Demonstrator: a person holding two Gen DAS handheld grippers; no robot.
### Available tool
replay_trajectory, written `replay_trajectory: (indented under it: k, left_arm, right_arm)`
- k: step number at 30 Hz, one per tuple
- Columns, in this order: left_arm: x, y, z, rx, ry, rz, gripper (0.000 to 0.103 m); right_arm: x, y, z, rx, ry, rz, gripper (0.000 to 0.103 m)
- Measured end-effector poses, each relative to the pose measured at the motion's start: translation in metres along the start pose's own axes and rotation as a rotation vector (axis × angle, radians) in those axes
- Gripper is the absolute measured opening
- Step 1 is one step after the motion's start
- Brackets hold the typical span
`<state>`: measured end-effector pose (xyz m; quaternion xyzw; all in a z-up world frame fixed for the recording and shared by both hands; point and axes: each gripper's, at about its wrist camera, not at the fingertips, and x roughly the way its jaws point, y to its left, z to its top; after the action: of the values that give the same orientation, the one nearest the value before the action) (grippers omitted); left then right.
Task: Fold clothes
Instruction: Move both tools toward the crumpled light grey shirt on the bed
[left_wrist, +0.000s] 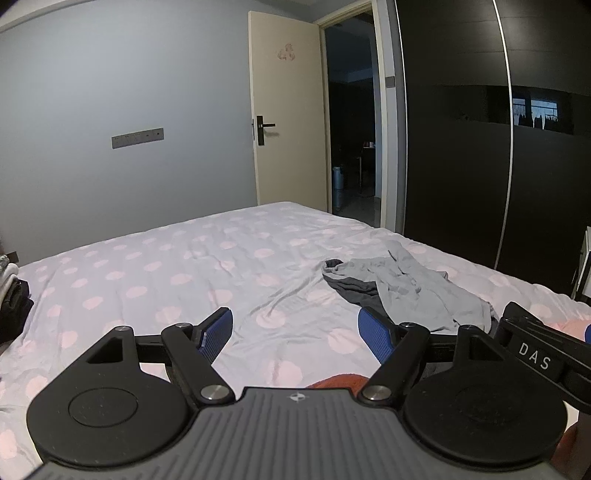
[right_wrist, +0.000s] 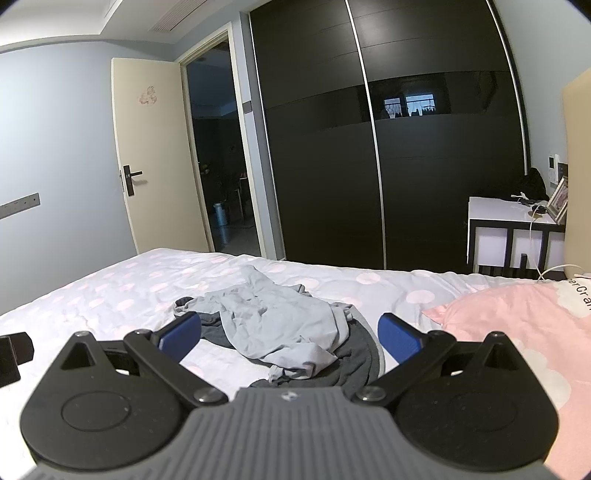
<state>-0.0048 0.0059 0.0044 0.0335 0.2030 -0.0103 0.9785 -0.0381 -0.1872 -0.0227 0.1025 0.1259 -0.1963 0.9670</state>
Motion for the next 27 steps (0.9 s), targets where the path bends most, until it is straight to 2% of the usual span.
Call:
replay_trajectory:
  k: [6,27]
  left_arm:
    - [0.0034,0.0021,-0.0005,-0.009,0.021,0.005,0.089]
    - [0.0064,-0.0008,-0.0061,0.002,0.048,0.022,0.089]
  right_arm:
    - [0.0027,-0.0017,-0.0006,0.002,0.031,0.011,0.103]
    - [0.0043,-0.0041,-0.0013,0.005,0.053,0.024,0.103]
